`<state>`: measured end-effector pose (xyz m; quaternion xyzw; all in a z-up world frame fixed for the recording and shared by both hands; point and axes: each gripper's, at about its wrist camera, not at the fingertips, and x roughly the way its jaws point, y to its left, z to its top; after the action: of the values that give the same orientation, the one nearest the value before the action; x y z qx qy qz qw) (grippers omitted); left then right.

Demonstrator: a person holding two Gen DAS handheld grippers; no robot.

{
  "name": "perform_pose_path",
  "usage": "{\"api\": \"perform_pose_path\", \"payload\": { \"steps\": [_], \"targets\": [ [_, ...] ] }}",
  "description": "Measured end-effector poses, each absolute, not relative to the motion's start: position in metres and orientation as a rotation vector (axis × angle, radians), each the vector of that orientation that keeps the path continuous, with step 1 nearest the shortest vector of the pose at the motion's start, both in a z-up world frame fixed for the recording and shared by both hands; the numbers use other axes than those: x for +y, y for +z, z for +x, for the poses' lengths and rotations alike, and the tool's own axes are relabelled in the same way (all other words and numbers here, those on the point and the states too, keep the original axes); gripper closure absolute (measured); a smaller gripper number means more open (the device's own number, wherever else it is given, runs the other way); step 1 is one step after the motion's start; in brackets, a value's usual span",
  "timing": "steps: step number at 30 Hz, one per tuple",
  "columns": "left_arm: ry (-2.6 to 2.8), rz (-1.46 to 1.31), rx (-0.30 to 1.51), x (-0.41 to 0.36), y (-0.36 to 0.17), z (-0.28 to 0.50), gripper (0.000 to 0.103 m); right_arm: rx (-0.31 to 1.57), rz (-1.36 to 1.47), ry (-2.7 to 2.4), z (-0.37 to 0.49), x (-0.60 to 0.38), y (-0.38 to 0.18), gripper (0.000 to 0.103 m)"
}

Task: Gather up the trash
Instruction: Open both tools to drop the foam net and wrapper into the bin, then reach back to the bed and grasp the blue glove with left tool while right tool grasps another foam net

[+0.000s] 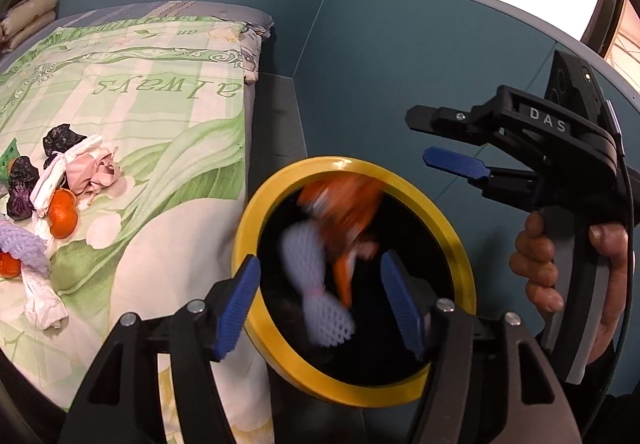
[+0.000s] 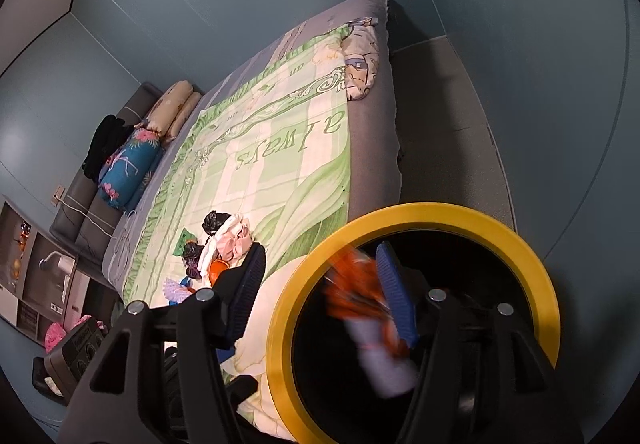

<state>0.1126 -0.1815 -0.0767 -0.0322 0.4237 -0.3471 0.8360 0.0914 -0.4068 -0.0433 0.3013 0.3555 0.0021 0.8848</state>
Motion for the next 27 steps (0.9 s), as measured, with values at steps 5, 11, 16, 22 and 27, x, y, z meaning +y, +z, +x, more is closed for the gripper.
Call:
{"api": "perform_pose_path", "payload": {
  "steps": [5, 11, 16, 22, 27],
  "targets": [
    [-0.694, -0.082, 0.861, -0.169, -0.067, 0.115, 0.034, 0.703, 0.610, -0.011, 0.086, -0.407, -0.034, 0.045],
    [-0.624, -0.087, 0.796, -0.145, -0.049, 0.120, 0.027, 0.645, 0.565, -0.016, 0.081, -0.399, -0.020, 0.039],
    [-0.545, -0.085, 0.732, -0.121, -0.033, 0.124, 0.022, 0.604, 0.519, 0.022, 0.081, -0.386, -0.005, 0.038],
    [-0.448, -0.096, 0.666, -0.085, -0.010, 0.128, 0.015, 0.556, 0.464, 0.069, 0.086, -0.364, 0.014, 0.031],
    [-0.368, -0.100, 0.616, -0.055, 0.005, 0.130, 0.010, 0.536, 0.428, 0.109, 0.094, -0.344, 0.028, 0.024]
  ]
}}
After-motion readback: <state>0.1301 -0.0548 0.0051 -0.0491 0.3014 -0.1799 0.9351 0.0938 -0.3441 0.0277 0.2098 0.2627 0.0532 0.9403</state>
